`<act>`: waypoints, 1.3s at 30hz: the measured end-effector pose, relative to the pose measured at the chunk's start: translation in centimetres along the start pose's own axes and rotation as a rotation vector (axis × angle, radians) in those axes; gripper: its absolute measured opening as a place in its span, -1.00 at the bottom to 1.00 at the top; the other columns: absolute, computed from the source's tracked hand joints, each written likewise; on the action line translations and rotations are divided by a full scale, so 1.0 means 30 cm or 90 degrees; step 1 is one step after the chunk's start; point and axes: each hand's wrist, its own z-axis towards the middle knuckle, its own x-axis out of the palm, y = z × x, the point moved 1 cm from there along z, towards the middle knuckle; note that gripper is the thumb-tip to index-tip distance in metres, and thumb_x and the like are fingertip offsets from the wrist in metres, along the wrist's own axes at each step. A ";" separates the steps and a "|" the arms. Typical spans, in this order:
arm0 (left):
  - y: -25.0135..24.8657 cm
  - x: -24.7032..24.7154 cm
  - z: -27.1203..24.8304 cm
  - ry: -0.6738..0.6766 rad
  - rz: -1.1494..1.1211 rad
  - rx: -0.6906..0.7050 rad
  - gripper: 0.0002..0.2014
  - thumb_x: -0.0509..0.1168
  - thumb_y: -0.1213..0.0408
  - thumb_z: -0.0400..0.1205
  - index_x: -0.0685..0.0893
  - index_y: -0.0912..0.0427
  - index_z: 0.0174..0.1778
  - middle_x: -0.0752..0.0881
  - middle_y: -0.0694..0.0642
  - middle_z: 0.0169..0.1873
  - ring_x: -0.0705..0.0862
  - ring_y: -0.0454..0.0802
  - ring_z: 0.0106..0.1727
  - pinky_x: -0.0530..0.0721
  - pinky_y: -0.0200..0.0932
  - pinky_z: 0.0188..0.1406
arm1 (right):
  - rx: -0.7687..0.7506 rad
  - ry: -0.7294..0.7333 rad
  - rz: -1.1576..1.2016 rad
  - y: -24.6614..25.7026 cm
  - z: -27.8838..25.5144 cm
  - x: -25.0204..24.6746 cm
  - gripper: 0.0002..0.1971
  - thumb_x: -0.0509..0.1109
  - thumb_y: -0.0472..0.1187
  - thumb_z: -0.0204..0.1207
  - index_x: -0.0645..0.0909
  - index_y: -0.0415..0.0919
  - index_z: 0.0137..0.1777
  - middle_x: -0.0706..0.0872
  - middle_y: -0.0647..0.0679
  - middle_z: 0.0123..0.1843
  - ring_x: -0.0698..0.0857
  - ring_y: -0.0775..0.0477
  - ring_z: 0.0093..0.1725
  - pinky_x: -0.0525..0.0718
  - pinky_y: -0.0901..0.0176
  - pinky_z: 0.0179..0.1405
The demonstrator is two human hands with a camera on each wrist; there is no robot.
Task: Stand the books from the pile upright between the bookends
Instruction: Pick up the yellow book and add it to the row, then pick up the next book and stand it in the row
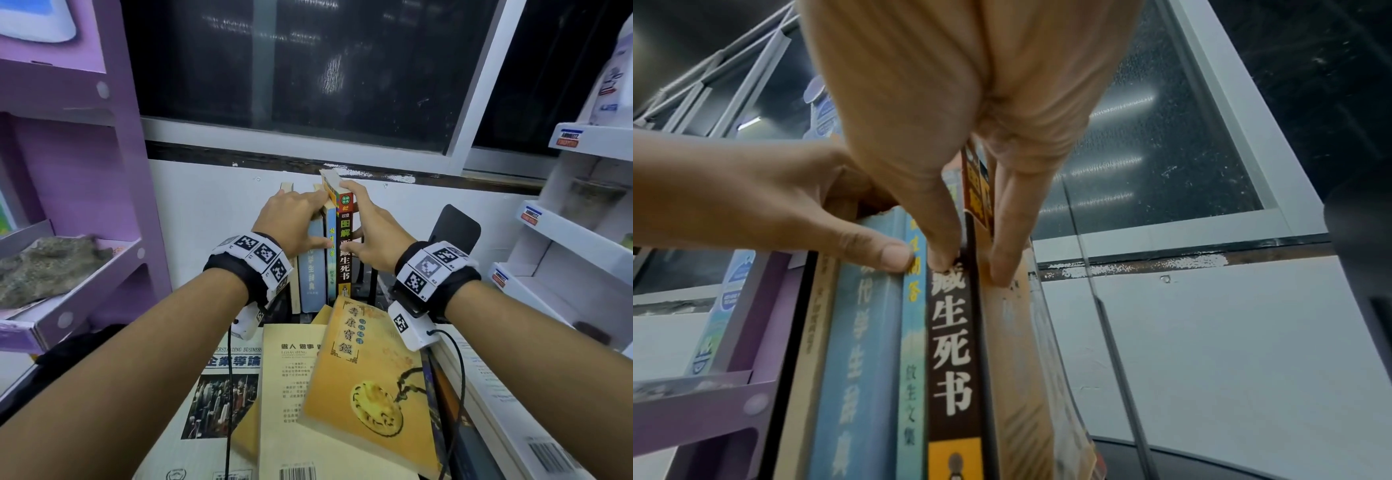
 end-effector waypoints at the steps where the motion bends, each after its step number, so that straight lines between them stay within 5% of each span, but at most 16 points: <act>1: -0.002 -0.005 -0.001 0.006 0.002 -0.001 -0.38 0.49 -0.27 0.41 0.50 -0.01 0.24 0.76 -0.02 0.07 0.68 0.08 0.07 0.55 -0.02 0.09 | 0.000 -0.001 0.000 0.001 0.001 0.000 0.01 0.55 -0.38 0.49 -0.06 0.17 0.68 0.58 0.00 0.41 0.69 -0.06 0.20 0.74 0.07 0.11; 5: -0.011 -0.034 -0.001 0.046 0.001 -0.010 -0.40 0.50 -0.26 0.42 0.50 0.00 0.21 0.76 -0.02 0.04 0.70 0.07 0.01 0.63 -0.01 0.06 | -0.006 0.004 -0.006 0.000 0.000 -0.012 -0.01 0.55 -0.38 0.50 -0.04 0.10 0.69 0.57 0.04 0.34 0.67 0.06 0.10 0.64 0.39 -0.13; 10: -0.029 -0.086 -0.009 0.106 -0.051 -0.029 -0.50 0.54 -0.19 0.42 0.58 -0.04 0.16 0.73 -0.06 0.07 0.69 -0.02 0.04 0.71 0.04 0.05 | -0.006 0.002 -0.049 0.002 -0.023 -0.051 -0.01 0.60 -0.22 0.47 -0.02 0.18 0.68 0.52 -0.11 0.41 0.70 -0.06 0.14 0.65 0.22 -0.04; 15: -0.079 -0.140 -0.065 0.074 -0.066 -0.026 -0.32 0.50 -0.16 0.48 0.54 0.02 0.49 0.65 0.03 0.32 0.59 0.05 0.30 0.61 0.09 0.29 | -0.021 0.011 -0.101 0.028 -0.111 -0.141 -0.17 0.58 -0.08 0.50 0.17 0.05 0.64 0.51 -0.11 0.38 0.65 -0.01 0.03 0.61 0.14 0.06; 21: -0.156 -0.200 -0.180 0.095 -0.082 -0.023 -0.26 0.43 -0.21 0.53 0.46 -0.01 0.60 0.53 0.01 0.52 0.45 0.00 0.55 0.48 0.07 0.52 | -0.005 0.065 -0.172 0.037 -0.277 -0.224 -0.45 0.47 0.21 0.51 0.46 0.03 0.42 0.54 0.05 0.27 0.63 0.05 0.12 0.54 0.22 0.04; 27: -0.257 -0.207 -0.274 0.214 -0.138 -0.009 -0.34 0.42 -0.27 0.50 0.60 -0.03 0.47 0.66 -0.10 0.36 0.61 -0.13 0.31 0.62 -0.14 0.30 | 0.029 0.147 -0.223 -0.027 -0.454 -0.282 -0.45 0.39 0.35 0.48 0.54 0.01 0.30 0.58 0.06 0.20 0.59 0.05 0.06 0.55 0.20 0.03; 34: -0.351 -0.159 -0.305 0.407 -0.080 -0.013 -0.25 0.36 -0.37 0.48 0.57 0.01 0.51 0.66 -0.06 0.36 0.63 -0.03 0.29 0.63 -0.12 0.20 | 0.071 0.191 -0.236 -0.103 -0.614 -0.326 -0.48 0.37 0.36 0.48 0.63 -0.01 0.24 0.64 0.10 0.13 0.59 0.11 0.04 0.48 0.34 -0.03; 39: -0.358 -0.133 -0.308 0.520 -0.021 -0.064 -0.10 0.35 -0.41 0.45 0.36 0.00 0.65 0.61 0.00 0.44 0.59 0.06 0.42 0.53 0.02 0.45 | 0.038 0.230 -0.243 -0.052 -0.604 -0.295 -0.44 0.36 0.36 0.49 0.62 -0.05 0.27 0.68 0.09 0.12 0.62 0.08 0.06 0.56 0.31 -0.01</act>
